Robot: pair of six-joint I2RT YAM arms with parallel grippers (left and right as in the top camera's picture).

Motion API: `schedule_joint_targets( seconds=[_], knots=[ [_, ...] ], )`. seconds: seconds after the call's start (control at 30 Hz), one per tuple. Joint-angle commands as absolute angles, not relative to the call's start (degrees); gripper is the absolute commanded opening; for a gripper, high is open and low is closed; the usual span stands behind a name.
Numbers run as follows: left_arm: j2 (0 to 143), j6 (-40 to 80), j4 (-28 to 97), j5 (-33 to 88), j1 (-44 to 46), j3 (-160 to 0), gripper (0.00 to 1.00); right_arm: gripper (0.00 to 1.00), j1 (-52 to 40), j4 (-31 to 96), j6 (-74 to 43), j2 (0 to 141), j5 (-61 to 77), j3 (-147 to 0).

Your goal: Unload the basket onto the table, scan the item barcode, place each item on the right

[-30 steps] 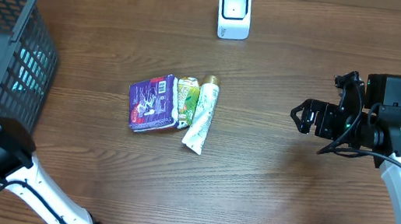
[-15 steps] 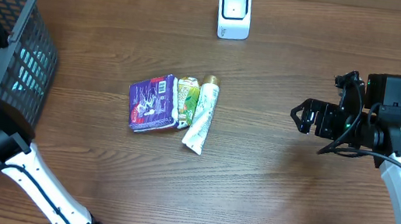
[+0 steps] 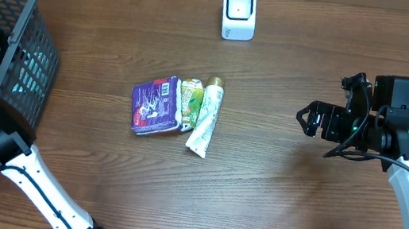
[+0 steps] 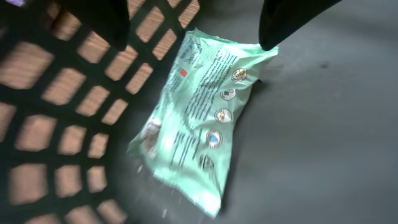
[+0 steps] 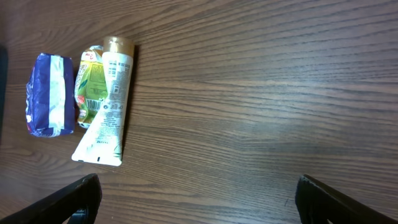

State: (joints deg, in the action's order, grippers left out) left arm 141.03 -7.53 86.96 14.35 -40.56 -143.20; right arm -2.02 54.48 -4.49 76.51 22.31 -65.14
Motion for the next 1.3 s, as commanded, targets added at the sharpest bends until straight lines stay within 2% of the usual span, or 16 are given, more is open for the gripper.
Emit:
schedule_joint_targets(
  seconds=[0.0, 0.37, 0.6, 0.77, 0.83, 0.87, 0.9, 0.93, 1.27],
  knots=[
    [142.2, -10.3, 85.4, 14.5, -41.0, -138.2, 0.55, 1.00, -2.2, 54.3, -4.4, 76.6, 22.6, -65.2],
    [142.2, -14.5, 77.1, 17.3, -40.8, -131.4, 0.55, 1.00, -2.2, 54.5, -4.5, 76.6, 22.6, -65.2],
    [142.2, -15.7, 73.8, 17.4, -40.8, -127.7, 0.61, 1.00, -2.2, 54.3, -4.5, 76.6, 22.6, -65.2],
    [142.2, -16.8, 71.0, 17.4, -40.8, -121.8, 0.62, 1.00, -2.2, 54.3, -4.5, 76.6, 22.6, -65.2],
    [142.2, -16.8, 70.5, 17.4, -40.8, -120.4, 0.55, 1.00, -2.2, 54.3, -4.5, 76.6, 22.6, -65.2],
    [142.2, -16.7, 70.4, 17.4, -40.9, -120.1, 0.42, 1.00, -2.2, 54.3, -4.5, 76.6, 22.6, -65.2],
    [142.2, -16.7, 70.4, 17.4, -40.9, -120.0, 0.19, 1.00, -2.2, 54.2, -4.5, 76.6, 22.6, -65.2],
    [142.2, -16.6, 70.5, 17.4, -41.0, -120.1, 0.04, 1.00, -2.2, 54.2, -4.5, 76.6, 22.6, -65.2],
    [139.1, -10.3, 76.2, 13.5, -41.3, -126.5, 0.04, 1.00, -2.2, 54.2, -4.6, 76.6, 22.6, -65.2]
  ],
)
